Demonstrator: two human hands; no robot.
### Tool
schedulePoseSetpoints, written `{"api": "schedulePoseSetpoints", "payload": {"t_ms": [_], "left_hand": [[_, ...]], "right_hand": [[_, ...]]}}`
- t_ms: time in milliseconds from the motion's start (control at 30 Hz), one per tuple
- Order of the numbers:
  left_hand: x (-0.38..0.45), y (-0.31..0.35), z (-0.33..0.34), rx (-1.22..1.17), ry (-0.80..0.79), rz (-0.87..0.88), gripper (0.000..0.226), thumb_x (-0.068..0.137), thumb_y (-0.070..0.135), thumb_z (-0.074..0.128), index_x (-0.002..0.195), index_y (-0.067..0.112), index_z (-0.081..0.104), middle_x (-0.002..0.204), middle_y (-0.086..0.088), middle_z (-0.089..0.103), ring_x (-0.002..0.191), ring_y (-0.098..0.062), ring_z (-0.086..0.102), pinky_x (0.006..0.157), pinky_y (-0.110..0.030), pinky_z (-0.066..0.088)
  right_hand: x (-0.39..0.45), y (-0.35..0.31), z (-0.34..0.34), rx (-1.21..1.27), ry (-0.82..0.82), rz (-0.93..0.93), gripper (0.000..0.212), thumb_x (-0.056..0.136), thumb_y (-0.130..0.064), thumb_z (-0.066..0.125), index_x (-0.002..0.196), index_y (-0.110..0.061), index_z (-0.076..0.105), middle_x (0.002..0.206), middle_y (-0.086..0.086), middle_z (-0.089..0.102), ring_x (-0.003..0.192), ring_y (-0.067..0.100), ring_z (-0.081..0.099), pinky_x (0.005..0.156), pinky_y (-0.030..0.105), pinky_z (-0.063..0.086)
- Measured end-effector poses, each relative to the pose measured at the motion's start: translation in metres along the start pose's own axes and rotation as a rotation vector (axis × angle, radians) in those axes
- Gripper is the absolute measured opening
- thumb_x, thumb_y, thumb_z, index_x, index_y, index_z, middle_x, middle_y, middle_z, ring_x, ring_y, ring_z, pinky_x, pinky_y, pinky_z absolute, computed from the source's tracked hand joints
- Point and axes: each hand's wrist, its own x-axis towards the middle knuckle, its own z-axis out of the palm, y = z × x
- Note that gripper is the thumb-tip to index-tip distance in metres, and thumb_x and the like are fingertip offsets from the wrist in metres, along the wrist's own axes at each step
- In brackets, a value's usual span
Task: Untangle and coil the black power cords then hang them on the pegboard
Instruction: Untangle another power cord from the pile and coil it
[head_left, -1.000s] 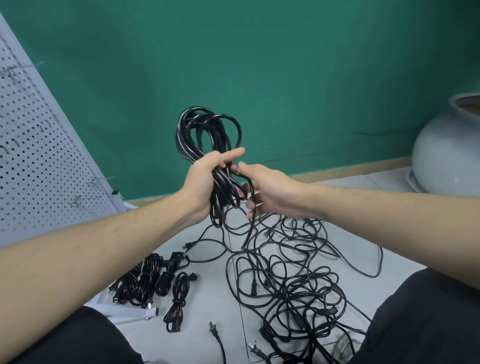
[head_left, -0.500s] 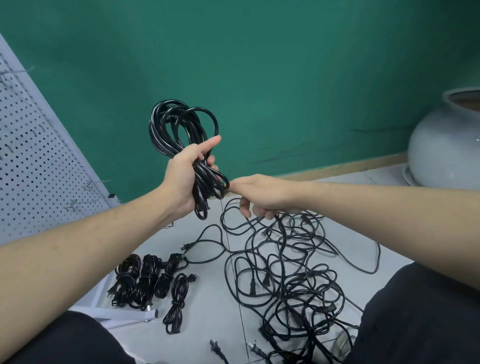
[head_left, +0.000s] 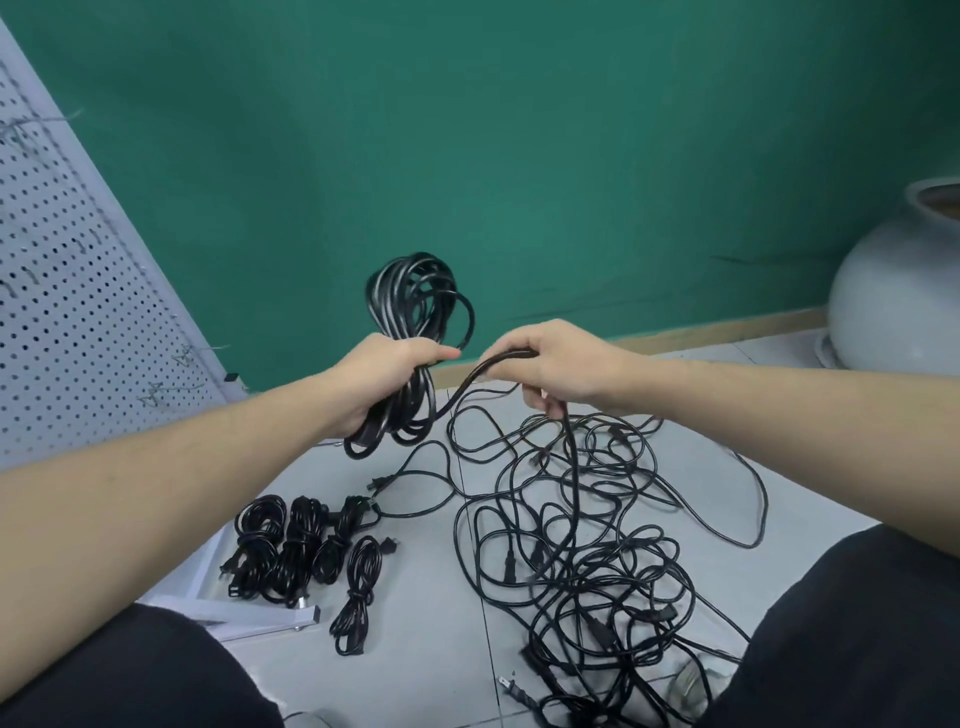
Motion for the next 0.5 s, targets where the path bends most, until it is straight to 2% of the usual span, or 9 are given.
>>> {"api": "schedulePoseSetpoints", "payload": {"t_ms": [100,200,233,267,300,333,367,400,500], "left_hand": [[0.002,-0.002,0.003,0.108,0.006,0.014,0.045,0.077,0.052,0.08,0.092,0.01,0.072,0.056,-0.002,0.051,0.045,-0.017,0.046,0.052,-0.027,0.039],[-0.001,-0.003,0.003,0.131,-0.023,0.041,0.056,0.071,0.073,0.074,0.102,0.027,0.08,0.09,-0.002,0.076,0.08,-0.021,0.071,0.084,-0.035,0.056],[-0.002,-0.003,0.004,0.123,-0.052,0.049,0.055,0.073,0.077,0.07,0.103,0.033,0.081,0.086,0.007,0.07,0.09,-0.022,0.073,0.093,-0.036,0.055],[-0.005,0.0,0.005,0.102,-0.065,0.056,0.055,0.075,0.079,0.067,0.105,0.034,0.081,0.09,-0.002,0.077,0.089,-0.02,0.073,0.093,-0.034,0.055],[-0.006,0.001,0.007,0.072,-0.066,0.065,0.057,0.077,0.078,0.064,0.106,0.033,0.08,0.106,0.005,0.061,0.077,-0.013,0.073,0.083,-0.03,0.054],[-0.009,0.004,0.009,0.046,-0.06,0.07,0.058,0.079,0.077,0.063,0.108,0.03,0.08,0.089,0.016,0.062,0.057,-0.006,0.067,0.071,-0.028,0.052],[-0.009,0.005,0.009,0.042,-0.066,0.071,0.06,0.08,0.077,0.061,0.109,0.028,0.079,0.06,0.009,0.07,0.043,-0.004,0.059,0.061,-0.025,0.048],[-0.01,0.006,0.01,0.039,-0.073,0.066,0.061,0.08,0.076,0.062,0.11,0.026,0.078,0.048,0.01,0.063,0.038,-0.004,0.054,0.056,-0.023,0.044],[-0.015,0.004,0.015,0.023,-0.161,0.087,0.058,0.071,0.069,0.072,0.106,0.023,0.079,0.063,0.006,0.071,0.05,-0.006,0.063,0.054,-0.019,0.048]], "right_hand": [[0.0,-0.004,-0.006,-0.009,-0.038,0.07,0.012,0.093,-0.023,0.071,0.095,-0.012,0.072,0.051,-0.004,0.04,0.041,0.015,0.043,0.044,0.025,0.045],[0.004,-0.008,-0.008,-0.027,0.022,0.087,0.015,0.09,-0.025,0.07,0.082,-0.012,0.071,0.055,-0.004,0.033,0.049,0.015,0.029,0.043,0.023,0.03],[0.005,-0.01,-0.008,0.064,0.021,0.099,0.015,0.092,-0.024,0.067,0.082,-0.013,0.07,0.056,-0.004,0.031,0.051,0.014,0.025,0.044,0.022,0.025],[0.006,-0.011,-0.009,0.176,0.009,0.107,0.015,0.094,-0.023,0.064,0.084,-0.013,0.068,0.058,-0.006,0.03,0.052,0.013,0.022,0.045,0.022,0.02],[0.007,-0.013,-0.01,0.288,-0.004,0.112,0.016,0.096,-0.023,0.061,0.087,-0.012,0.068,0.058,-0.007,0.03,0.053,0.011,0.021,0.046,0.021,0.018],[0.008,-0.014,-0.011,0.385,-0.004,0.116,0.018,0.099,-0.024,0.059,0.09,-0.012,0.069,0.059,-0.007,0.033,0.053,0.01,0.022,0.046,0.02,0.018],[0.009,-0.015,-0.013,0.456,0.007,0.119,0.021,0.101,-0.026,0.057,0.093,-0.012,0.069,0.061,-0.007,0.04,0.053,0.009,0.025,0.046,0.02,0.02],[0.009,-0.015,-0.014,0.471,0.029,0.113,0.024,0.102,-0.03,0.054,0.094,-0.014,0.07,0.064,-0.007,0.046,0.052,0.009,0.028,0.047,0.02,0.024],[0.007,-0.019,-0.012,0.213,0.109,0.012,0.027,0.104,-0.037,0.05,0.09,-0.019,0.064,0.072,-0.005,0.051,0.049,0.007,0.035,0.046,0.021,0.03]]}}
